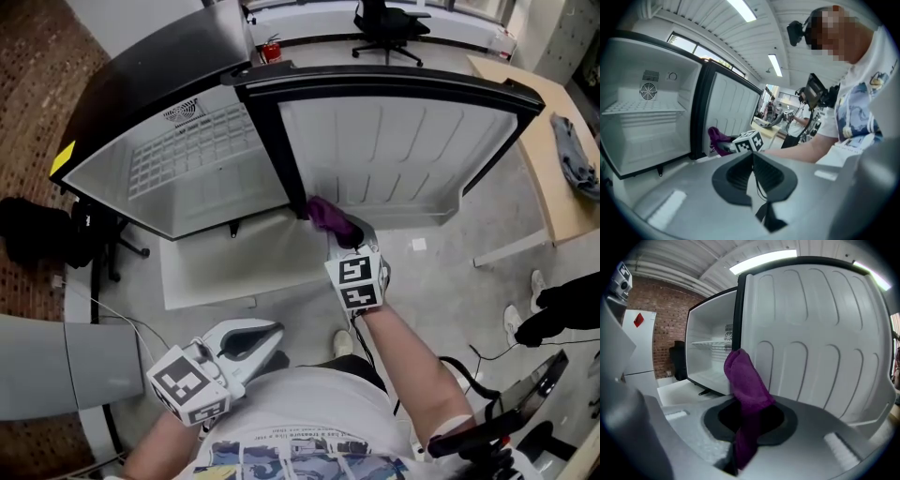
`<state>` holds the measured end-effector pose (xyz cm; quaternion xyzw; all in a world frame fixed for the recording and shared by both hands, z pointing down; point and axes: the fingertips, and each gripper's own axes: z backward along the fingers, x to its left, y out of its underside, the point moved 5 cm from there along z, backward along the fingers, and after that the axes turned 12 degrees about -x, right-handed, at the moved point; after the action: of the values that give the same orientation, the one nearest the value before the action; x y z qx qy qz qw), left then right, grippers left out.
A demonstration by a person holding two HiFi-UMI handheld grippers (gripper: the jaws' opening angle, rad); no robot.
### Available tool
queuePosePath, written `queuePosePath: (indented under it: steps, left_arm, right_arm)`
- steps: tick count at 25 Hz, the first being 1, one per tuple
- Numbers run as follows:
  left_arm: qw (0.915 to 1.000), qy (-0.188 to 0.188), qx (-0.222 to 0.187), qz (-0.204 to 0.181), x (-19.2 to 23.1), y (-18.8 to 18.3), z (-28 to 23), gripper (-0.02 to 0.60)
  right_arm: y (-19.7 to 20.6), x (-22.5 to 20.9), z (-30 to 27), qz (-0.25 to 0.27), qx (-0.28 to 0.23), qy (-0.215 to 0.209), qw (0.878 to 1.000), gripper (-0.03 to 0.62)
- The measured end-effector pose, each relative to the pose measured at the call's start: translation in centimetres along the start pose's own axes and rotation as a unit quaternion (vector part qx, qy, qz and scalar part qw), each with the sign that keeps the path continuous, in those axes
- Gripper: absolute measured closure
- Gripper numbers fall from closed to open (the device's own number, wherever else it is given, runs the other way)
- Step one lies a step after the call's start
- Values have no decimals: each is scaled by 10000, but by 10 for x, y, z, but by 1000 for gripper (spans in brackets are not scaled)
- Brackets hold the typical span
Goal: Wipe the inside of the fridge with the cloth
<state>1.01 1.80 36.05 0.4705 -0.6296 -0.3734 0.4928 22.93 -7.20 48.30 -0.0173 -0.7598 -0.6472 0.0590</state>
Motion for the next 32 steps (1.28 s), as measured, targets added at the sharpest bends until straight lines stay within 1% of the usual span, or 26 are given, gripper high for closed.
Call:
queuePosePath:
  steps: [3, 10, 18, 25, 32]
  left_arm:
    - [10000, 61, 10, -14, 0, 0, -4, 575]
    - [9996, 253, 60, -70, -4, -2, -18, 575]
    - [9985, 518, 78, -137, -18, -4, -40, 575]
    - [9970, 743, 131, -188, -29, -3, -59, 575]
    - [9954, 916, 144, -233, -43, -5, -76, 575]
  right_arm:
    - [3, -6, 3, 126, 15, 67, 9999, 540]
    - [10, -36, 20, 152, 126, 398, 9990, 540]
    - [22, -88, 52, 245, 298, 875, 9954, 540]
    - [35, -139, 85, 262, 469, 1397, 9887, 540]
    - [43, -167, 102, 448, 608, 1582, 9845, 540]
